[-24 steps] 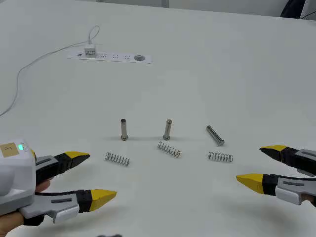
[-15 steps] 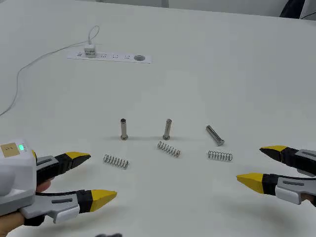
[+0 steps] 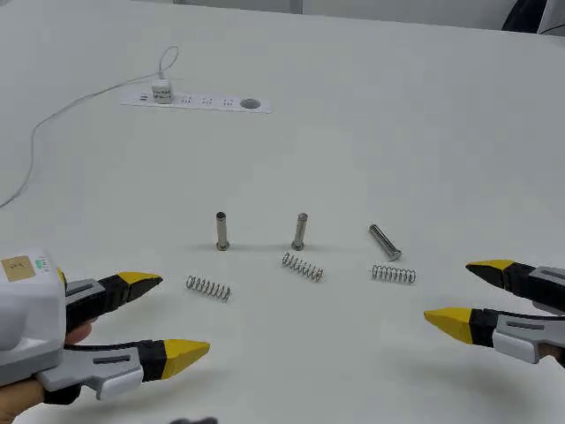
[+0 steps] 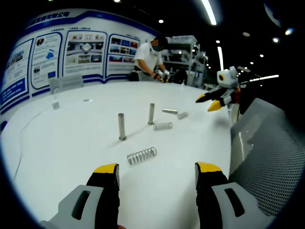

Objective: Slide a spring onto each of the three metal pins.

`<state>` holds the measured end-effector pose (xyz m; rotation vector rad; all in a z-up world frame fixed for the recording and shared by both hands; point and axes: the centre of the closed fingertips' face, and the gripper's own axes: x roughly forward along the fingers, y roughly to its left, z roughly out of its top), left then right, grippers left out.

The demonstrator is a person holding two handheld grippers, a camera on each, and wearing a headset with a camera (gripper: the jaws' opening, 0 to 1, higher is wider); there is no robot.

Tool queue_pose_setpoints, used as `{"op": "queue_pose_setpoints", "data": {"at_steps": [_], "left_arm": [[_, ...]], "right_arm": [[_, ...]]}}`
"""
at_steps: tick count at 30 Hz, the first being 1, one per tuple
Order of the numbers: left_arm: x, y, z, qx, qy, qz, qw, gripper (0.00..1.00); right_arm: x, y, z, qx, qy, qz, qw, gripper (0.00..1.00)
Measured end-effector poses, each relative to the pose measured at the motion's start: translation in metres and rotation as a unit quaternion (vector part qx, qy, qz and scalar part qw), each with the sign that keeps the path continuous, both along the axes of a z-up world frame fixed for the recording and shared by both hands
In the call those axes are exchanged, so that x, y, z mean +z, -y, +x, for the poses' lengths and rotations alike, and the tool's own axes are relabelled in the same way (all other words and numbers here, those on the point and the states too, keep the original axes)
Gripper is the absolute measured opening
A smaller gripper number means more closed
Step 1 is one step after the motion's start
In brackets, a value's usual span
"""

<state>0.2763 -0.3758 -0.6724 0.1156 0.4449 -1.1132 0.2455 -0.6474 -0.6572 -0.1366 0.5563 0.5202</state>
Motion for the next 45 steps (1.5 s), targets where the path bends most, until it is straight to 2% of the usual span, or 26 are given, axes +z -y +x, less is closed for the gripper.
{"op": "queue_pose_setpoints", "data": {"at_steps": [24, 36, 45], "left_arm": [[0.0, -0.001, 0.0, 0.004, -0.001, 0.001, 1.0, 0.66], [0.0, -0.003, -0.002, 0.008, 0.0, 0.002, 1.0, 0.66], [0.0, -0.002, -0.002, 0.009, 0.001, 0.002, 1.0, 0.65]], "right_arm": [[0.004, 0.002, 0.01, 0.0, -0.009, -0.005, 1.0, 0.54], [0.014, 0.003, 0.029, -0.004, -0.008, -0.008, 0.9999, 0.49], [0.015, 0.003, 0.046, -0.007, -0.02, -0.019, 0.9996, 0.44]]}}
